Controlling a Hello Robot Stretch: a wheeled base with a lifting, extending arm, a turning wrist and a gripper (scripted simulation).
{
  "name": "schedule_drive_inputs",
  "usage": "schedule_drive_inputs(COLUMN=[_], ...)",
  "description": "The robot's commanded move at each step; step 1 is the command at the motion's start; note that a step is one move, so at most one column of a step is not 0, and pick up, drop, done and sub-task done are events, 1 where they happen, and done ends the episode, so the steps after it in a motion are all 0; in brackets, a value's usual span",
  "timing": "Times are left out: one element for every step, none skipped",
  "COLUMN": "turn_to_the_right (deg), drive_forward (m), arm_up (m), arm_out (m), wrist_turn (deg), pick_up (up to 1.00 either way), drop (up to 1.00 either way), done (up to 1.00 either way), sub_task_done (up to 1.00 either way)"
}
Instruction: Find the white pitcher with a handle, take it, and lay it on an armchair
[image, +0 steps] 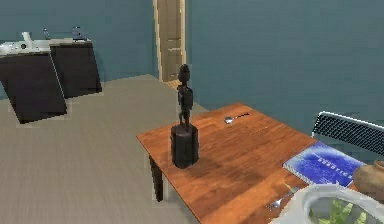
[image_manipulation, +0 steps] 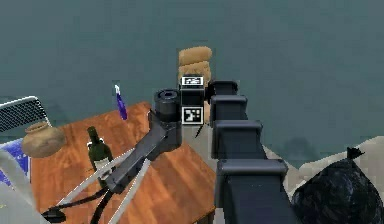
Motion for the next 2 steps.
schedule_drive_inputs(turn_to_the_right=[0.0, -33.0], drive_forward=[0.0, 0.0], arm_up=[0.0, 0.0], arm_out=[-0.16, 0.0], wrist_turn=[0.0, 0.0], pick_up=[0.0, 0.0], drop=[0.0, 0.0], done=[0.0, 0.0], sub_task_done=[0.0, 0.0])
